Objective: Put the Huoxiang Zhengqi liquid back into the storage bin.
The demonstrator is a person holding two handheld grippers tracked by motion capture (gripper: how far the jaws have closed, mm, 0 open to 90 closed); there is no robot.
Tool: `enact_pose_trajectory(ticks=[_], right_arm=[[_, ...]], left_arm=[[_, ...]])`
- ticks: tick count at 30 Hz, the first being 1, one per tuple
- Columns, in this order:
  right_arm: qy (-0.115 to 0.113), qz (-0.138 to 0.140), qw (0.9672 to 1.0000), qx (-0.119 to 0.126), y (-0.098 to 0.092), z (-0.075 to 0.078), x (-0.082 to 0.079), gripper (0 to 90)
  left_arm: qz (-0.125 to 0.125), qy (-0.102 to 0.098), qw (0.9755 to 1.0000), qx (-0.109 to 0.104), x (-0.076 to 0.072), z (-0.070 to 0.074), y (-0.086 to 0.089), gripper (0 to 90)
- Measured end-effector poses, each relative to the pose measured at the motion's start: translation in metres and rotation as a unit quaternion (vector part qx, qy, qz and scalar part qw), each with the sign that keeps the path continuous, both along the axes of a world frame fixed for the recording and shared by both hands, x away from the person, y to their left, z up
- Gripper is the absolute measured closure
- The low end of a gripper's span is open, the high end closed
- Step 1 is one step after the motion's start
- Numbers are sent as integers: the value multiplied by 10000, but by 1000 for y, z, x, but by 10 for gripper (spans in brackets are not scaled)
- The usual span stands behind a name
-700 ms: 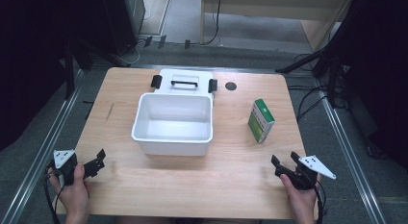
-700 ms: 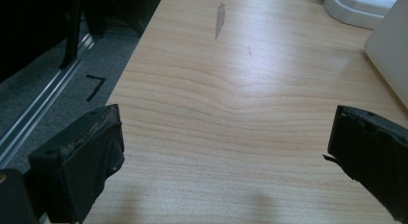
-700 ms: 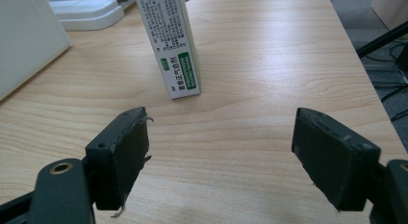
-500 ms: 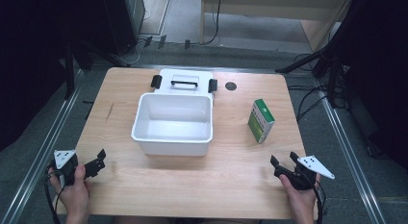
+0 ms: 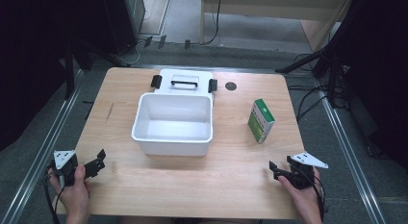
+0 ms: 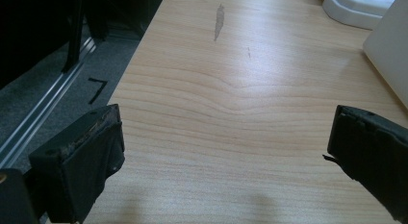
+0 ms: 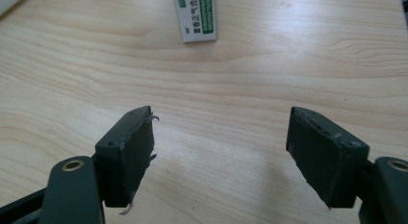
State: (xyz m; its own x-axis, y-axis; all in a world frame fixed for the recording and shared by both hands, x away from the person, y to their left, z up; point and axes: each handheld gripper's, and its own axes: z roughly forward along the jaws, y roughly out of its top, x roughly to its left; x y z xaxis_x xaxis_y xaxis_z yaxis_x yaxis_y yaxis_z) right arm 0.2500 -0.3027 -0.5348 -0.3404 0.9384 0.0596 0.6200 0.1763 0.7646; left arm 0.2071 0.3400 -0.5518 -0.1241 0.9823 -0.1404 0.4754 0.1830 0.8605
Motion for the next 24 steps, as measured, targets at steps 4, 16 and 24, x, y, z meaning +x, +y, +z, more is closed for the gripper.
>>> enact_pose_trajectory(ticks=[4, 16, 24], right_arm=[[279, 128, 9993, -193, 5, 9, 6, 253], [1377, 590, 9818, -1165, 21, 50, 35, 235], [2414, 909, 9483, -1852, 36, 75, 69, 221]], left_arm=[[-17, -16, 10000, 17, 0, 0, 0, 0], [-28, -31, 10000, -47, -1, 0, 1, 0], [-20, -22, 10000, -76, 0, 0, 1, 0]])
